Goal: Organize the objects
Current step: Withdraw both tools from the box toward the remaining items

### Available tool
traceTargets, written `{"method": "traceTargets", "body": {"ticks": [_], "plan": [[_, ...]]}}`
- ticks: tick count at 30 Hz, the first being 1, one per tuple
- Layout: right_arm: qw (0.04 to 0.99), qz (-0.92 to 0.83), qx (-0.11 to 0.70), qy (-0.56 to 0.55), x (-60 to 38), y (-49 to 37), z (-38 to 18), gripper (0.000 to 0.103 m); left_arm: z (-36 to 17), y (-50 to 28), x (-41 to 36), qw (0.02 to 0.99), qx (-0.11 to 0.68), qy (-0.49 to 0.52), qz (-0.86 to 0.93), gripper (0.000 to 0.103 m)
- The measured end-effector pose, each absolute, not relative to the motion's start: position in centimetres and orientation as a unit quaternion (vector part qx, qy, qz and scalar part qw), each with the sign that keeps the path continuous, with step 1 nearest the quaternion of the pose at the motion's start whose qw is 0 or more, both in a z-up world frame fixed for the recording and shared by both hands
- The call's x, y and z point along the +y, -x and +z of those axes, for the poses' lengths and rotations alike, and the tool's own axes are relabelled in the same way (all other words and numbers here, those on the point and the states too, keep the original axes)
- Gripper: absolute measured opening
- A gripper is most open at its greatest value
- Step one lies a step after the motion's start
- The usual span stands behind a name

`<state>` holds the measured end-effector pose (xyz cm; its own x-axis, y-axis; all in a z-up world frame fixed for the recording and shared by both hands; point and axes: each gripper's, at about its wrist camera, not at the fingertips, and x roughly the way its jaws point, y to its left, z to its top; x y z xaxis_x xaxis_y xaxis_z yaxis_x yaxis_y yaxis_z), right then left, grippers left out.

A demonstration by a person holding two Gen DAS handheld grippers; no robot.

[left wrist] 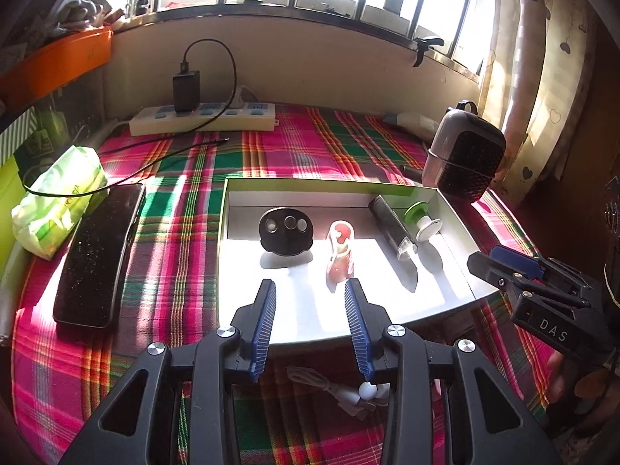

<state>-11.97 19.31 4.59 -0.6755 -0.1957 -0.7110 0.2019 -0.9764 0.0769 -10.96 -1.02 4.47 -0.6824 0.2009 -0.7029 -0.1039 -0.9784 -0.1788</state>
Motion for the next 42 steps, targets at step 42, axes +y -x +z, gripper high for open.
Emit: {"method": "traceTargets", "body": {"ticks": [42], "plan": [[0.218, -0.888, 0.006, -0.405, 16.0, 3.5, 2.8, 0.044, 0.7, 8.5, -2.0, 0.095, -0.133, 0.457, 0.875, 0.044]]}}
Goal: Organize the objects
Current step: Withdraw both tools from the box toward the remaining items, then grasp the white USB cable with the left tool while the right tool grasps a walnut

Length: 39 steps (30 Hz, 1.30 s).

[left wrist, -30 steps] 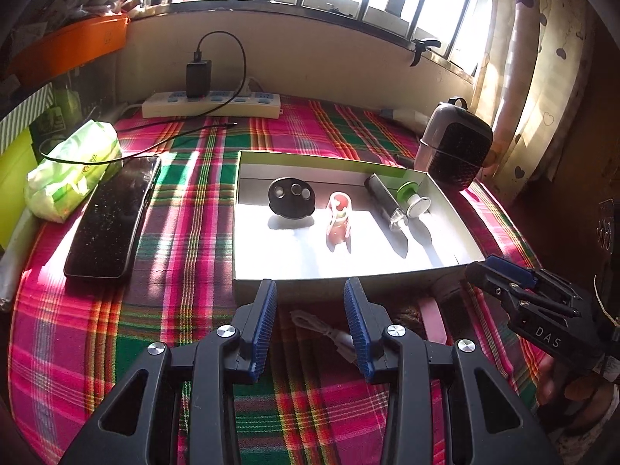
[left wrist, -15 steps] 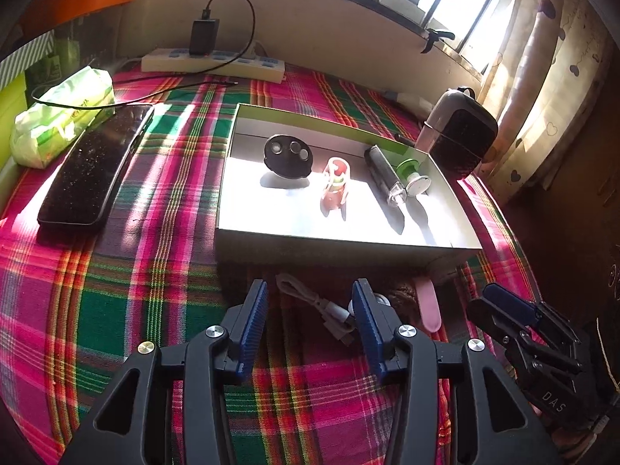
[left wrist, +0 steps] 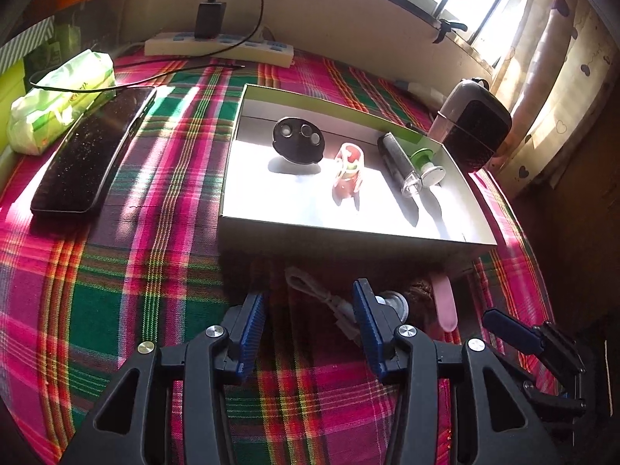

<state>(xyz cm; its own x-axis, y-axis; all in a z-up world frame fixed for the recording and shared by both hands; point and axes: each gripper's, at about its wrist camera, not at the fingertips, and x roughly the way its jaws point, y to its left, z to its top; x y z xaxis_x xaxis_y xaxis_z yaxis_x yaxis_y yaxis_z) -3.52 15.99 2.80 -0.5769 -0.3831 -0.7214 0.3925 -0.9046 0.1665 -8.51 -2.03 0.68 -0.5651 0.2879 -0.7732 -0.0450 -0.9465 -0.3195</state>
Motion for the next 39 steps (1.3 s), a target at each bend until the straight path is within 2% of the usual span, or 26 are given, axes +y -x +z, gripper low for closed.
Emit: {"method": "traceTargets", "body": {"ticks": [18, 22, 31, 37, 39], "plan": [[0.246, -0.871, 0.034, -0.425, 12.6, 3.2, 1.3, 0.044, 0.6, 6.8, -4.2, 0.074, -0.091, 0.456, 0.882, 0.044], [0.24, -0.869, 0.036, -0.431, 12.3, 3.5, 0.8, 0.051, 0.6, 6.6, -4.5, 0.076, -0.103, 0.454, 0.882, 0.044], [0.219, -0.876, 0.053, -0.426, 12.5, 3.8, 0.4, 0.051, 1.1, 6.7, -3.5, 0.105, -0.136, 0.448, 0.878, 0.044], [0.218, -0.876, 0.056, -0.427, 13.0, 3.7, 0.3, 0.05, 1.0, 6.9, -2.4, 0.101, -0.13, 0.454, 0.876, 0.044], [0.218, -0.877, 0.057, -0.425, 13.1, 3.7, 0.3, 0.046, 0.8, 7.0, -2.2, 0.094, -0.127, 0.458, 0.875, 0.044]]}}
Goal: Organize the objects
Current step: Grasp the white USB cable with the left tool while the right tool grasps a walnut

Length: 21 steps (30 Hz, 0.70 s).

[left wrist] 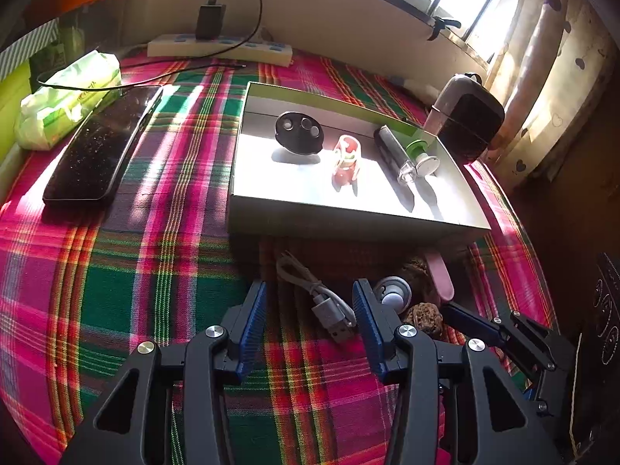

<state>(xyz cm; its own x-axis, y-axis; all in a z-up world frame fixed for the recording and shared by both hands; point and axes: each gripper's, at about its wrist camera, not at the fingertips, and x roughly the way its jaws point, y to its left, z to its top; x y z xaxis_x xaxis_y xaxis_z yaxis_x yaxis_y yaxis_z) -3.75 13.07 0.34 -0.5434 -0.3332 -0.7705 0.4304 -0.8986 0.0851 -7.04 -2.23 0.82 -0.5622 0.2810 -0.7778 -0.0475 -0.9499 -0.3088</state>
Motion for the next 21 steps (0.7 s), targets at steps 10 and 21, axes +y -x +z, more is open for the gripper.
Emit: {"method": "traceTargets", "body": {"ticks": [10, 21], "plan": [[0.215, -0.882, 0.054, -0.417, 13.9, 3.7, 0.7, 0.028, 0.6, 7.2, -1.1, 0.083, -0.095, 0.464, 0.877, 0.044], [0.217, -0.881, 0.058, -0.417, 14.2, 3.6, 0.7, 0.028, 0.9, 5.7, -1.1, 0.08, -0.04, 0.47, 0.878, 0.044]]}}
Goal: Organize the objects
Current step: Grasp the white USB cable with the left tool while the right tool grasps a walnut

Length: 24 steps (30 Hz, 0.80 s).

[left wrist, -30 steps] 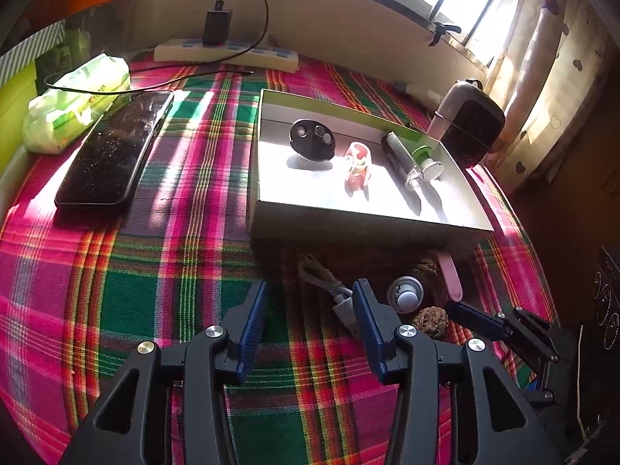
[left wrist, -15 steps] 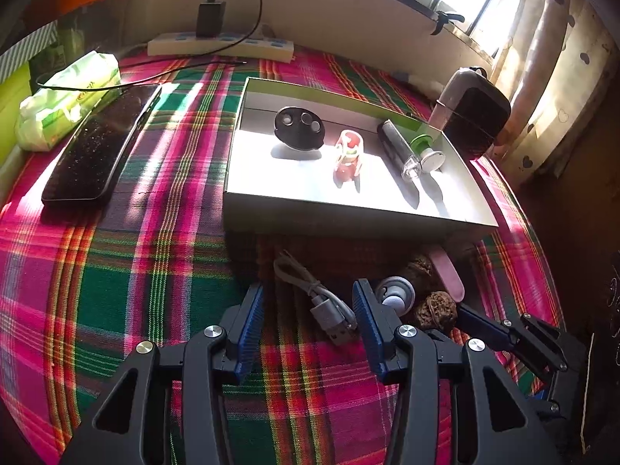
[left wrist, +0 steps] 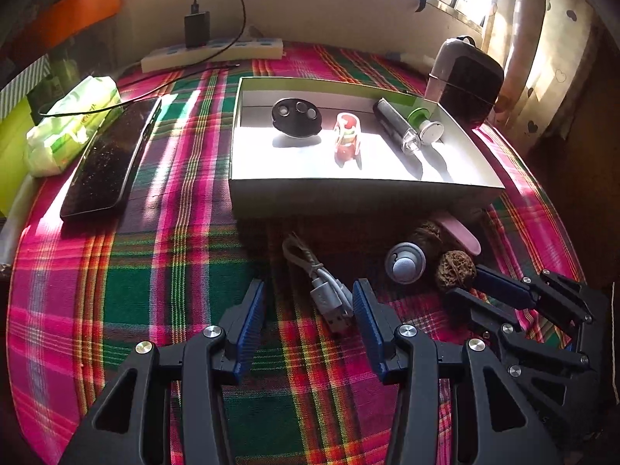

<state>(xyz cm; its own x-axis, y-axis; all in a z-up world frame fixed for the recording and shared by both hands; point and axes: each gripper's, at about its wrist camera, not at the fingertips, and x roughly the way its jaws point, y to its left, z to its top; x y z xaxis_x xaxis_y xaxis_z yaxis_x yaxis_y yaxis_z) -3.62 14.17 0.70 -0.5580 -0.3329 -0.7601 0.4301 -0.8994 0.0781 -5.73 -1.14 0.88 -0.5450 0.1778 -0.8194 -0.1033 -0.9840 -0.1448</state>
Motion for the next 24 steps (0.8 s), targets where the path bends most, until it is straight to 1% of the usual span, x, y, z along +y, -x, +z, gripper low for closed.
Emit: {"method": "traceTargets", "body": {"ticks": [5, 8, 11, 14, 16, 18, 24], "plan": [[0.217, -0.879, 0.061, -0.419, 14.2, 3.6, 0.6, 0.029, 1.0, 4.7, -1.6, 0.08, -0.027, 0.474, 0.876, 0.044], [0.215, -0.879, 0.06, -0.421, 14.2, 3.6, 0.5, 0.029, 1.1, 4.3, -1.3, 0.067, 0.008, 0.462, 0.884, 0.044], [0.215, -0.878, 0.06, -0.424, 14.2, 3.7, 0.4, 0.029, 1.1, 4.4, -1.5, 0.064, 0.0, 0.463, 0.884, 0.044], [0.218, -0.876, 0.06, -0.426, 14.1, 3.7, 0.3, 0.035, 1.1, 4.6, -1.3, 0.065, -0.005, 0.46, 0.886, 0.044], [0.219, -0.876, 0.058, -0.427, 14.0, 3.7, 0.3, 0.045, 0.8, 4.7, -1.1, 0.081, -0.022, 0.466, 0.881, 0.044], [0.218, -0.876, 0.056, -0.426, 14.0, 3.8, 0.3, 0.05, 0.6, 4.9, -0.9, 0.083, -0.032, 0.466, 0.88, 0.044], [0.2, -0.879, 0.057, -0.429, 14.0, 4.3, 0.2, 0.05, 0.6, 5.9, -0.7, 0.074, -0.038, 0.461, 0.883, 0.044]]}}
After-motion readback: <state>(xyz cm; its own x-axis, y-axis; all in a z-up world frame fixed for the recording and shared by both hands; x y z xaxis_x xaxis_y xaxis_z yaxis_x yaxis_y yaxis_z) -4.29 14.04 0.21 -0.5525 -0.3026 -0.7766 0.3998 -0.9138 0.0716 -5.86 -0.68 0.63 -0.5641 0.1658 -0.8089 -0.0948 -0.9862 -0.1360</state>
